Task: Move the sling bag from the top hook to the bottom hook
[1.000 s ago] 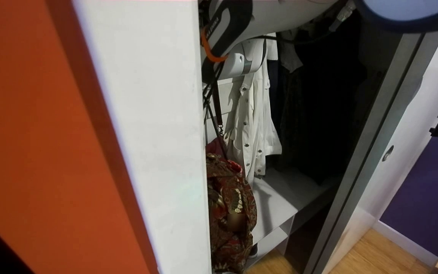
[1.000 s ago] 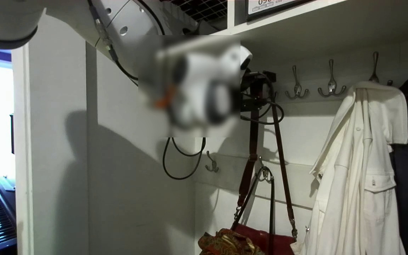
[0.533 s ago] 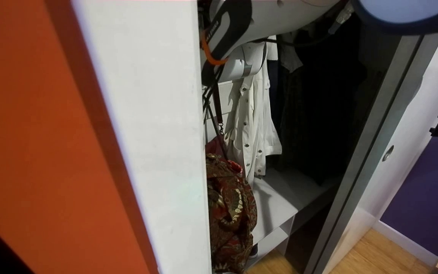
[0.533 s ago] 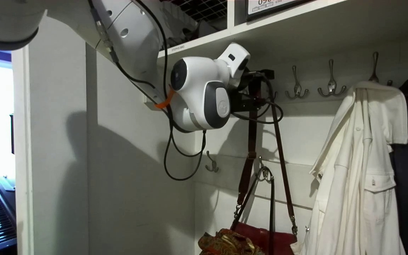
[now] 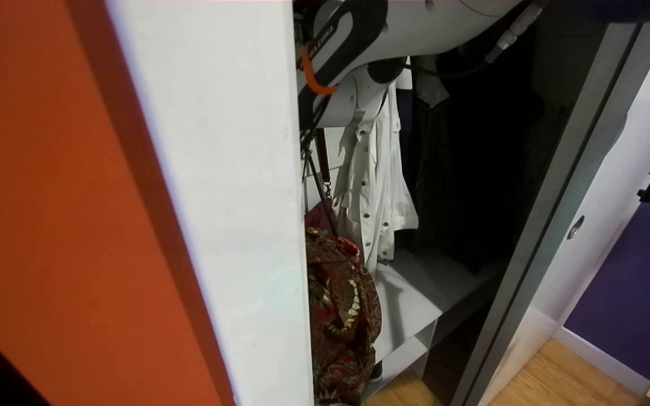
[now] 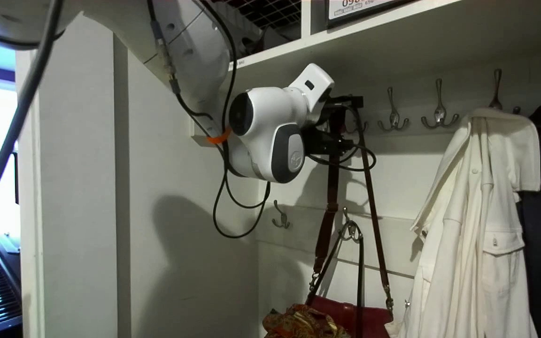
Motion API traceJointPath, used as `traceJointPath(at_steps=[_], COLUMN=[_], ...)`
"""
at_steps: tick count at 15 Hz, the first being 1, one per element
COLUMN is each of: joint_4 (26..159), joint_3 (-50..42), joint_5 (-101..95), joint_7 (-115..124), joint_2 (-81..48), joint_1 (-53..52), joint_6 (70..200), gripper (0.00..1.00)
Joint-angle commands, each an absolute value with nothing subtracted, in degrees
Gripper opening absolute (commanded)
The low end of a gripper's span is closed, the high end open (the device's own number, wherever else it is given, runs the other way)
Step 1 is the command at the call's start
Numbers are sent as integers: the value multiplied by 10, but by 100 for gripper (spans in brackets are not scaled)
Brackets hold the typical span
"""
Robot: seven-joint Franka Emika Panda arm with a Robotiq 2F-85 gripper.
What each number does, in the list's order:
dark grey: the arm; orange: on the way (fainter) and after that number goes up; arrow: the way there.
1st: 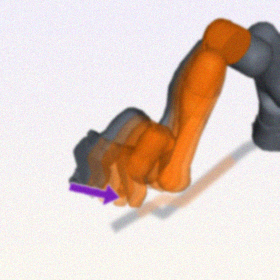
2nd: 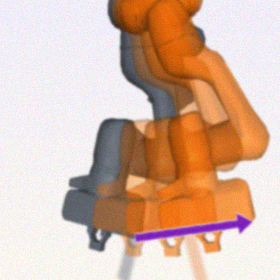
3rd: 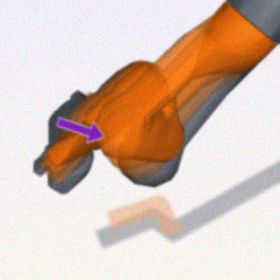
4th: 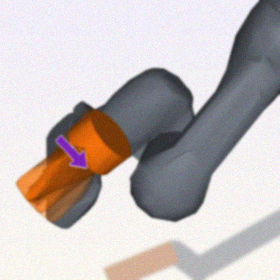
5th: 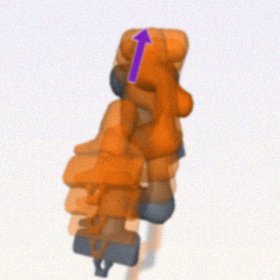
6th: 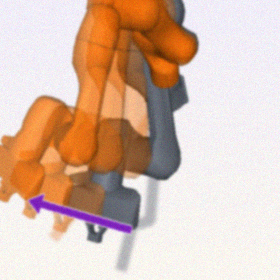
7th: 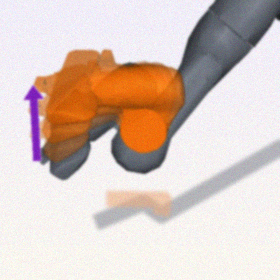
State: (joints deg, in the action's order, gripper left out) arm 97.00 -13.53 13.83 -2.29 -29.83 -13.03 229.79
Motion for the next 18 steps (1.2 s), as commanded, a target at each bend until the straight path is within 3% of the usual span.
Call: traceJointPath(at_steps=[1, 18], joint_4=[949, 944], joint_3=[-78, -36], joint_5=[115, 132], joint_7=[-31, -48], joint_2=[-296, -292], joint_1=[-79, -37], joint_6=[2332, 2377], gripper=[0, 0])
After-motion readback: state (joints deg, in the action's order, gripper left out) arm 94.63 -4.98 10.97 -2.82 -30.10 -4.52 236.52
